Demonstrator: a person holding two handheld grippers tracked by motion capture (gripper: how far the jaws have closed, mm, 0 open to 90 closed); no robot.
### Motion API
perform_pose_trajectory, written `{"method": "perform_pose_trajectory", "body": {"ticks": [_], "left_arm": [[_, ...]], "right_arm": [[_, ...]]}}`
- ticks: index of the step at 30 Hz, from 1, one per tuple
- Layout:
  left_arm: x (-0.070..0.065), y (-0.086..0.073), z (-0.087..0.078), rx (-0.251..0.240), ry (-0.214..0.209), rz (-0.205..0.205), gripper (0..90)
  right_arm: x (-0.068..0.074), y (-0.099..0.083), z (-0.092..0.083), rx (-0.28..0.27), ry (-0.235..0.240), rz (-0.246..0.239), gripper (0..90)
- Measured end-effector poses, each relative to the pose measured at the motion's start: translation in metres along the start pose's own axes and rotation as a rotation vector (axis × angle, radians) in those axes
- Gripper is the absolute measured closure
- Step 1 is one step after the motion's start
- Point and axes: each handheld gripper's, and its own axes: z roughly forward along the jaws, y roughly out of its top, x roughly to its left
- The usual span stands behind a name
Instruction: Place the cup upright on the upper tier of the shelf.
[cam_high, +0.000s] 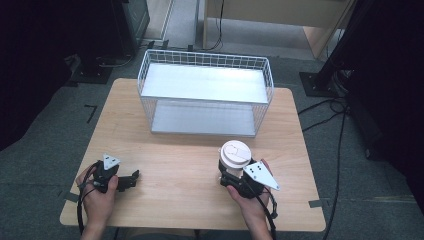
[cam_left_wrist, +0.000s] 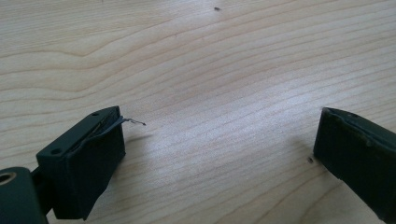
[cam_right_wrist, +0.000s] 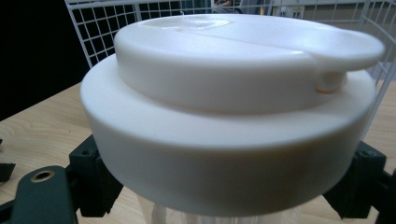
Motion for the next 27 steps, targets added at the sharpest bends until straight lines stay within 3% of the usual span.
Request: {"method": "perform_pose_trajectory", "body": {"ticks": [12,27], "left_arm": [[0.000,0.000,0.000,0.000,0.000,-0.001,2.5],[0.000,0.000,0.000,-0.001,0.001,0.002,2.4]], "right_arm": [[0.007,0.022,0.001,-0.061,-0.028,-0.053,15.2],[0.013,0.062,0.009,-0.130,-0.036,-0.083,15.3]]}}
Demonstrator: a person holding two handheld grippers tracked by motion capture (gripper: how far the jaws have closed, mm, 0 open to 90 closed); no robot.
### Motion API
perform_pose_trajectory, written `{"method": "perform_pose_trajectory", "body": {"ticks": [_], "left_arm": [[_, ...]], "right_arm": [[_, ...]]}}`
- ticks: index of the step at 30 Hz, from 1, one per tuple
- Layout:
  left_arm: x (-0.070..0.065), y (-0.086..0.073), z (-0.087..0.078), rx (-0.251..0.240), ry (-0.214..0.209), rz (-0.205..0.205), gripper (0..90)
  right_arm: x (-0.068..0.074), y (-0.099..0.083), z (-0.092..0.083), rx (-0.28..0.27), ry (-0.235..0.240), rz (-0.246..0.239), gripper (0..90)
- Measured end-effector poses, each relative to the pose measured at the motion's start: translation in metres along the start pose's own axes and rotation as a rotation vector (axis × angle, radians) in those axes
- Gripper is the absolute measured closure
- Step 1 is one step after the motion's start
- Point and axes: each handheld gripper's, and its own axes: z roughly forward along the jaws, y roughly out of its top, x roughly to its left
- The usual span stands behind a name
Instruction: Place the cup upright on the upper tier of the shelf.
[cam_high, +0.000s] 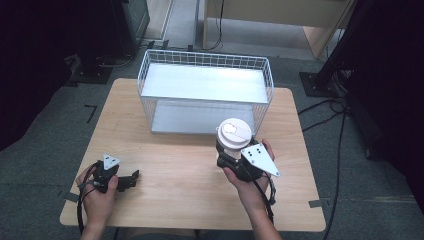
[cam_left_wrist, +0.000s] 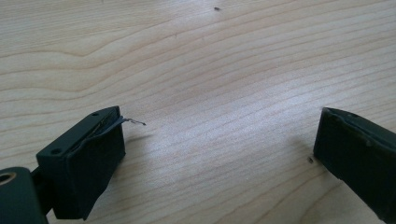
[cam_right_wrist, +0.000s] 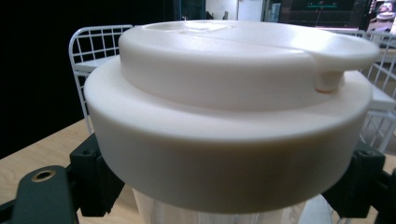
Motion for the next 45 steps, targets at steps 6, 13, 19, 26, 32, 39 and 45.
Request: {"method": "perform_pose_trajectory", "body": {"ticks": [6,13,19,26,32,39,45], "left_arm": [[0.000,0.000,0.000,0.000,0.000,-0.001,2.5],[0.000,0.000,0.000,0.001,0.000,-0.001,2.5],[0.000,0.000,0.000,0.001,0.000,0.001,2.4],[0.000,0.000,0.000,0.001,0.000,0.000,2.4],[0.000,0.000,0.000,0.001,-0.001,-0.001,2.4],[0.000,0.000,0.000,0.001,0.000,0.000,2.5],[0.000,0.000,0.000,0.001,0.000,0.000,2.4]], "right_arm": [[0.002,0.014,0.007,-0.031,-0.012,-0.006,15.3],[0.007,0.033,0.017,-0.069,-0.020,-0.010,15.3],[0.011,0.048,0.025,-0.098,-0.018,-0.021,15.3],[0.016,0.067,0.034,-0.114,-0.042,-0.026,15.3],[0.019,0.079,0.042,-0.141,-0.055,-0.038,15.3],[0.018,0.091,0.053,-0.155,-0.063,-0.034,15.4],[0.016,0.100,0.060,-0.165,-0.059,-0.022,15.4]]}}
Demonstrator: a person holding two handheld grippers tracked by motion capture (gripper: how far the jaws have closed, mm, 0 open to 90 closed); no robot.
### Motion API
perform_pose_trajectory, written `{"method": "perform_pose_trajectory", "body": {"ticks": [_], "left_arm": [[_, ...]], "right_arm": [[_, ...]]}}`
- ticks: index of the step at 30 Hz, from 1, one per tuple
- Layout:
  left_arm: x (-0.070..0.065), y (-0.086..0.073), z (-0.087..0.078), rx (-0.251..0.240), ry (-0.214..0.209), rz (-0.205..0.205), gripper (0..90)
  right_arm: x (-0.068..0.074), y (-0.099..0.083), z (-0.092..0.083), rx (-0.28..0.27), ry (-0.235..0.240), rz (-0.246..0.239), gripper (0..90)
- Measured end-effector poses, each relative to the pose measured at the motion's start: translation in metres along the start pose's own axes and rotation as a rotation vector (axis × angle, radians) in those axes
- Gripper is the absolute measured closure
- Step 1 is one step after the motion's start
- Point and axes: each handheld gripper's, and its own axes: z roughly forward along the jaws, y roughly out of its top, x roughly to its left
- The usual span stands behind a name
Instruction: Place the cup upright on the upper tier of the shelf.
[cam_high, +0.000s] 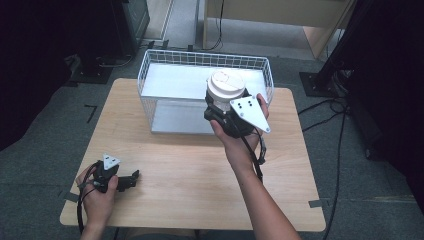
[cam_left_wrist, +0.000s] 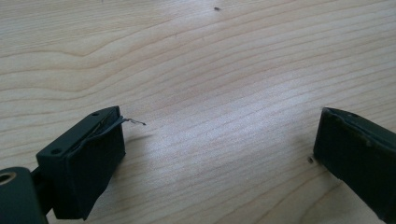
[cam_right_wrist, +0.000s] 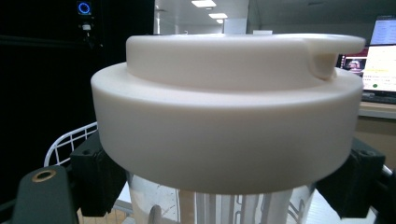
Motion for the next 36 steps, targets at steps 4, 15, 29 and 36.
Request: {"method": "perform_pose_trajectory", "body": {"ticks": [4,15,29,36], "left_arm": [[0.000,0.000,0.000,0.000,0.000,0.000,2.4],[0.000,0.000,0.000,0.000,-0.001,-0.002,2.4],[0.000,0.000,0.000,0.001,-0.002,-0.002,2.5],[0.000,0.000,0.000,0.000,0.000,-0.002,2.5]], "right_arm": [[-0.001,0.002,0.008,0.003,-0.004,0.003,15.4],[-0.003,0.009,0.026,-0.009,-0.026,0.022,15.4],[-0.004,0.022,0.063,-0.001,-0.070,0.005,15.4],[-0.009,0.024,0.082,0.010,-0.092,0.021,15.4]]}}
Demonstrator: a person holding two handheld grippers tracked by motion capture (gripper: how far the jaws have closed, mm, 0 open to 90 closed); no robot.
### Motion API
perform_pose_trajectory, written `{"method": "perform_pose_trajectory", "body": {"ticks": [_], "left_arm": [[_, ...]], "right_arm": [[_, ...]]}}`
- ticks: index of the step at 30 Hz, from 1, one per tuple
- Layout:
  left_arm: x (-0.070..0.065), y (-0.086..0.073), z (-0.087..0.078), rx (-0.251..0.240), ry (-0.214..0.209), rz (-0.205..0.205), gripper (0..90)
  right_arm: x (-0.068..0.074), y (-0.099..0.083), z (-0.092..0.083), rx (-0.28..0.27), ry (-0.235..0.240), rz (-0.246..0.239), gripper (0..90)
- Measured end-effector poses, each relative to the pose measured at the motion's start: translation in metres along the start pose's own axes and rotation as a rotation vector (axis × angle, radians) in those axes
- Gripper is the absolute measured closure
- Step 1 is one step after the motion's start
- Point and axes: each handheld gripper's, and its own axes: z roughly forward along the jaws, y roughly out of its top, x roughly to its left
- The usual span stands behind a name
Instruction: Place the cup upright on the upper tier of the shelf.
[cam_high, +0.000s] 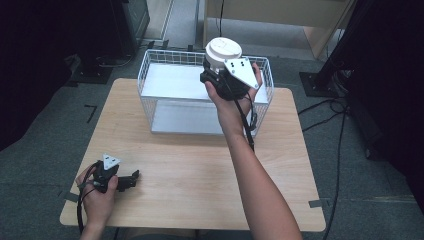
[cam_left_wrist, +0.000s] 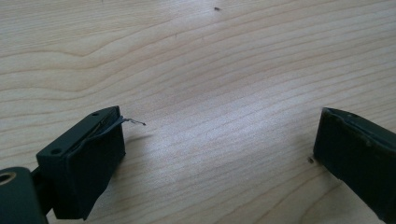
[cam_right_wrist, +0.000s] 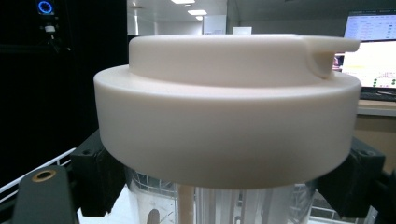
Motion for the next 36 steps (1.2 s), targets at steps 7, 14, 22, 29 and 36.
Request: {"method": "perform_pose_trajectory", "body": {"ticks": [7,14,22,29,36], "left_arm": [[0.000,0.000,0.000,0.001,-0.002,0.000,2.5],[0.000,0.000,0.000,0.002,-0.002,0.001,2.5],[0.000,0.000,0.000,0.000,-0.001,0.000,2.4],[0.000,0.000,0.000,0.000,-0.001,0.000,2.5],[0.000,0.000,0.000,-0.001,0.000,-0.001,2.5]], "right_arm": [[-0.007,-0.002,0.021,-0.001,-0.030,0.018,15.4],[-0.010,-0.009,0.041,0.028,-0.058,-0.001,15.3],[-0.012,-0.014,0.060,0.056,-0.050,0.010,15.3],[-0.010,-0.016,0.064,0.047,-0.052,0.012,8.9],[-0.011,-0.021,0.059,0.087,-0.025,-0.003,0.0]]}}
